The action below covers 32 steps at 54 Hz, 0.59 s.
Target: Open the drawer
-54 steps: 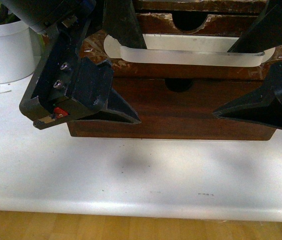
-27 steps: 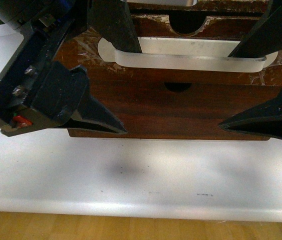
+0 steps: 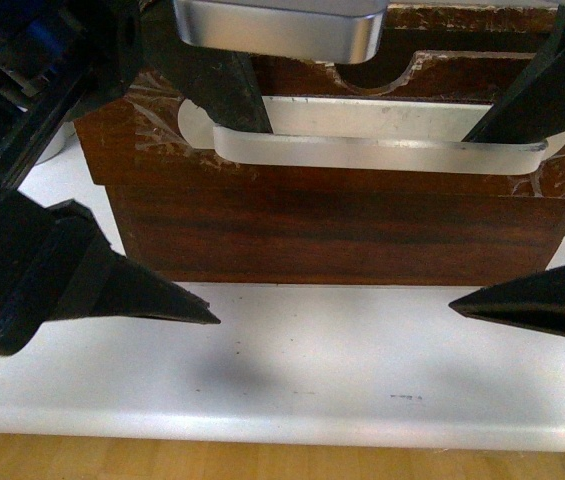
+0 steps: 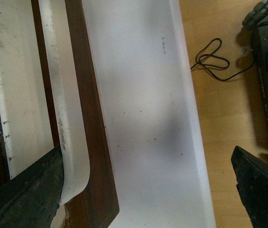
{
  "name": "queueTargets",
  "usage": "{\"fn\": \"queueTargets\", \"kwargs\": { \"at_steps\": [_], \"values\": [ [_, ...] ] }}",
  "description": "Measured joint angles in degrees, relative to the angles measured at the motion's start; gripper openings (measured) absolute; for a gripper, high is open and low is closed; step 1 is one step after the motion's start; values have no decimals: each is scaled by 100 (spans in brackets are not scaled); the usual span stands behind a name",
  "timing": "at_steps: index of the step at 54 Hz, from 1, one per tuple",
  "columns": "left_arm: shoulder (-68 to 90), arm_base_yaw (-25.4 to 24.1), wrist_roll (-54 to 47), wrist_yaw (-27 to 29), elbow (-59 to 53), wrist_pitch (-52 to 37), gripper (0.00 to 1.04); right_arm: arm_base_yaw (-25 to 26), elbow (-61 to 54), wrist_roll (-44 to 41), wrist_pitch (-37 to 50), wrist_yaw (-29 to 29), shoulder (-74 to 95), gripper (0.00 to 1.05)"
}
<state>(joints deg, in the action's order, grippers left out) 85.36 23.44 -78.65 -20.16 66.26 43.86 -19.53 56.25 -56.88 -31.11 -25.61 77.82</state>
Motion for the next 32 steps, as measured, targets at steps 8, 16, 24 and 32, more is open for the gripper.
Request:
{"fn": "queueTargets", "kwargs": {
  "at_steps": [8, 16, 24, 32],
  "values": [
    [-199, -2, -85, -85, -203, 44, 99, -87, -142, 59, -37, -7, -125, 96],
    [-264, -2, -111, -107, -258, 74, 99, -138, -214, 81, -37, -7, -197, 96],
    [-339, -4, -109, -155, -326, 70, 99, -144, -273, 181, 61, -4, -236, 96],
    [-433, -9, -22, -267, -385, -249, 99, -120, -282, 323, 216, -24, -264, 96]
  ]
}}
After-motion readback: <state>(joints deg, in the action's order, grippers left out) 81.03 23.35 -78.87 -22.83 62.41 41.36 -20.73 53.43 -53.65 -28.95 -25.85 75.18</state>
